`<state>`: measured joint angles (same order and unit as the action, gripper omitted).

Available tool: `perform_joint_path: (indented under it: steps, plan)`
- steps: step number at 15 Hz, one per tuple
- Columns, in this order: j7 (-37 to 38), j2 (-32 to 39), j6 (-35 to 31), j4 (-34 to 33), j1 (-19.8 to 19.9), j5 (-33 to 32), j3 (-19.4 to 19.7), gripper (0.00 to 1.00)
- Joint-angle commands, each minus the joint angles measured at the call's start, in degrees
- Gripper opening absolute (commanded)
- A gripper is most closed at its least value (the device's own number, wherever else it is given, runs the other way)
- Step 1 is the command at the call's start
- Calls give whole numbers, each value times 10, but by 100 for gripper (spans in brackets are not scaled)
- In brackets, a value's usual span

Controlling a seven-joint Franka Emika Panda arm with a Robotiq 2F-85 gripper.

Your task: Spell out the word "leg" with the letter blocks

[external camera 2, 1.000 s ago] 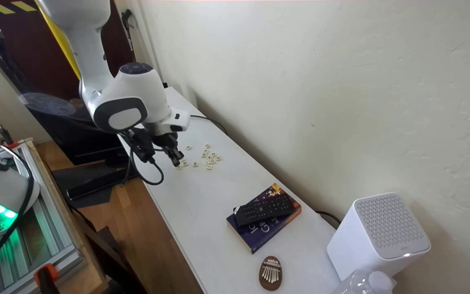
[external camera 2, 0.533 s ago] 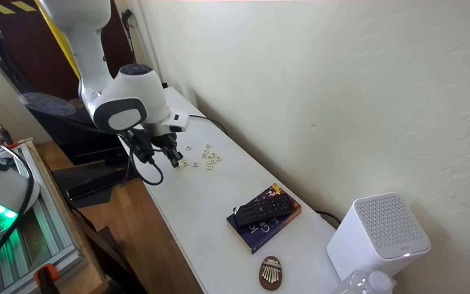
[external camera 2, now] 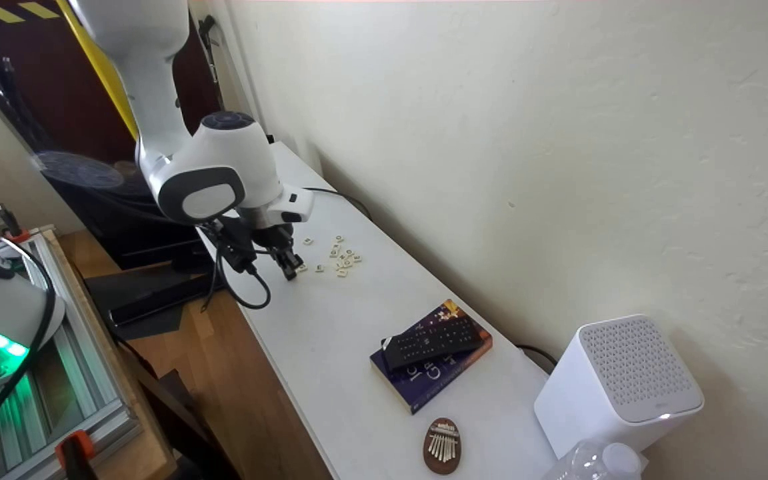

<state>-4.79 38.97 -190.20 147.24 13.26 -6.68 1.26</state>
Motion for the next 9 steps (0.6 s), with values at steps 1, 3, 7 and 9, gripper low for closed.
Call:
perform_joint_path:
  steps: [1,3,7,9]
  plan:
    - [-1,16,11,-17,-14,9,13,0]
    - [-1,17,13,-20,-13,10,16,0]
    - [2,18,14,-29,-20,16,34,0]
    - [4,19,15,-33,-28,19,46,0]
